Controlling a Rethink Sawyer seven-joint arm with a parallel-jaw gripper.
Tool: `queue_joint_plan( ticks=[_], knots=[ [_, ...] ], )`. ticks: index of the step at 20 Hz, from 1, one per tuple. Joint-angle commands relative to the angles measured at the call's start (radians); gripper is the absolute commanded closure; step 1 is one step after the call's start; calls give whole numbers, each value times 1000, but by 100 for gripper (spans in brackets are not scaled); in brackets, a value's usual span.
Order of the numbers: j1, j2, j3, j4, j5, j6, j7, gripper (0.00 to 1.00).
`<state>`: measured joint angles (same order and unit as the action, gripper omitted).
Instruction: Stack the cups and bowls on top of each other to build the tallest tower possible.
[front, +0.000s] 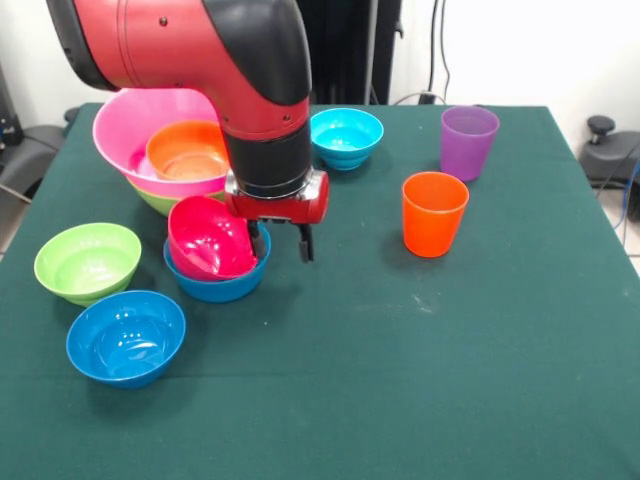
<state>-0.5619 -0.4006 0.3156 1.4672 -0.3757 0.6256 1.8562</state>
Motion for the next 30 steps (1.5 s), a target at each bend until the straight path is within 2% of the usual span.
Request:
queue_joint_plan(
  ticks=[1, 8, 9, 11, 16, 21, 25, 30],
  knots=[
    [-17, 62, 48, -64, -103, -48, -146, 0],
    [-22, 57, 53, -67, -112, -44, -157, 0],
    [-29, 58, 61, -62, -114, -55, -163, 100],
    [-25, 52, 56, -52, -126, -93, -148, 100],
    [-12, 45, 48, -46, -131, -117, -112, 100],
    [13, 37, 35, -56, -125, -91, -84, 100],
    [53, -47, 44, -26, -99, -63, -40, 100],
    [108, -144, 30, -14, -62, 27, -11, 100]
  ],
)
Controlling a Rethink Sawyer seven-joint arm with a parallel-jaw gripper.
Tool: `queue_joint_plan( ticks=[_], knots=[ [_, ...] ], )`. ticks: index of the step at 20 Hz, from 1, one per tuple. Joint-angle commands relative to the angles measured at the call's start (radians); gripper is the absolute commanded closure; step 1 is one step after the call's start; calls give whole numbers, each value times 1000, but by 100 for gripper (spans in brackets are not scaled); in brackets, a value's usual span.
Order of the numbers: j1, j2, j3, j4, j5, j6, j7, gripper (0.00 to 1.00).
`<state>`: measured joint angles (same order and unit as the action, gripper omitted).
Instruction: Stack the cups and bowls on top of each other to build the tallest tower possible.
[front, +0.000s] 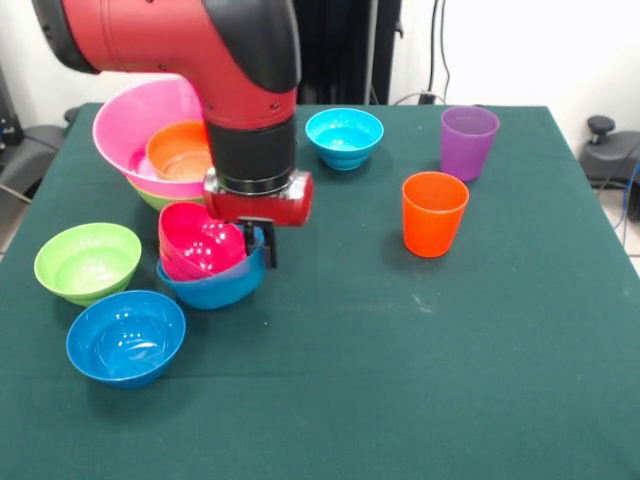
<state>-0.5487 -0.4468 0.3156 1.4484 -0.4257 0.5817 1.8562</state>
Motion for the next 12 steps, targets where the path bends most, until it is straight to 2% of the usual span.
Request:
queue_joint_plan(
  ticks=[1, 12],
  knots=[
    [101, -115, 29, 1, -7, 89, -15, 100],
    [133, -220, 14, -21, 42, 229, -46, 100]
  ],
)
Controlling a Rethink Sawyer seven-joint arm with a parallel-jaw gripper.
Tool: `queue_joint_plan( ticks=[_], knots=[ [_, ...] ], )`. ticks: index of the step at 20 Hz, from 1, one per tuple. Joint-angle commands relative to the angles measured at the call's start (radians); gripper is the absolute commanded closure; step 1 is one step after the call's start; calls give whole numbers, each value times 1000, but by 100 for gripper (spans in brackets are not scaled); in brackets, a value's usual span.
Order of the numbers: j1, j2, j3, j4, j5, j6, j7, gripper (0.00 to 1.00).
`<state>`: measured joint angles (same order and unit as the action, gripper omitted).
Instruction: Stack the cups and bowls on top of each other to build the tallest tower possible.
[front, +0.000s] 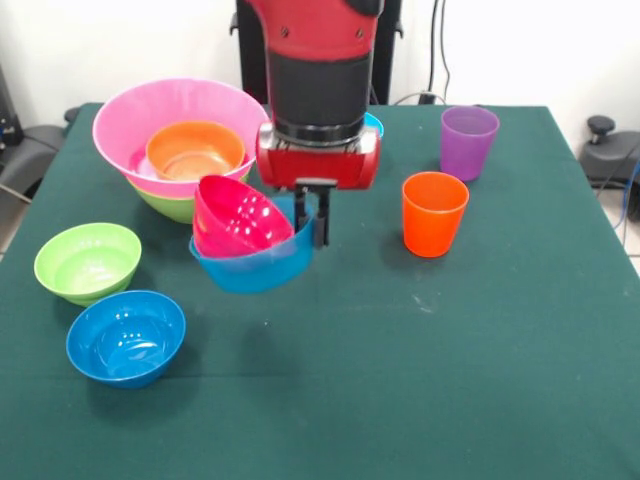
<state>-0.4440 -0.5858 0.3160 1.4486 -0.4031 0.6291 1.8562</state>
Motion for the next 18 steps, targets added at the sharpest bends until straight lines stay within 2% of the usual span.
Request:
queue_joint_plan(
  ticks=[1, 12, 18],
  knots=[
    [29, -98, 13, -18, 24, 203, -51, 100],
    [-42, -268, 43, 71, 107, 377, -143, 100],
    [-113, -396, 48, 203, 155, 396, -204, 100]
  ],
)
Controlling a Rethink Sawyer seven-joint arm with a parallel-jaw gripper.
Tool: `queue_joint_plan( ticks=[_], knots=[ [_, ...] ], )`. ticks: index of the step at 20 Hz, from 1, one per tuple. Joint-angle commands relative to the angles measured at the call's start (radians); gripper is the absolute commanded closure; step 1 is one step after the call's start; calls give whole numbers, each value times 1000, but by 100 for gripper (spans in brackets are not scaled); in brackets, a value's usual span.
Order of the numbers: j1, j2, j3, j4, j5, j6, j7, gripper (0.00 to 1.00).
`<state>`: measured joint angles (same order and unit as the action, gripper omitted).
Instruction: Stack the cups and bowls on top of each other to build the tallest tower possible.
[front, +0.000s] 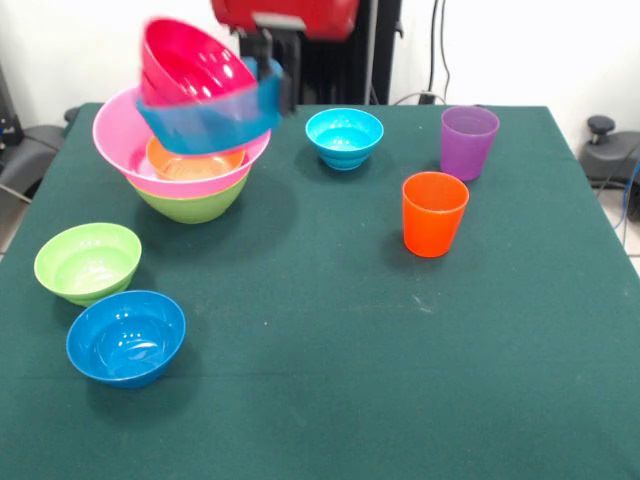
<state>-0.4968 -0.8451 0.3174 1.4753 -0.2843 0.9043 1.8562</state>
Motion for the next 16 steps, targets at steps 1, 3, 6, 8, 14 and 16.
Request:
queue_joint_plan(
  ticks=[1, 3, 6, 8, 14, 16],
  knots=[
    [-75, -156, 49, 206, 46, 110, -214, 100],
    [-103, -188, 54, 260, 64, 99, -229, 100],
    [-138, -215, 62, 325, 74, 59, -237, 100],
    [-156, -222, 69, 359, 73, 28, -232, 100],
    [-196, -229, 89, 447, 59, -65, -202, 100],
    [-205, -224, 95, 468, 51, -95, -189, 100]
  ],
)
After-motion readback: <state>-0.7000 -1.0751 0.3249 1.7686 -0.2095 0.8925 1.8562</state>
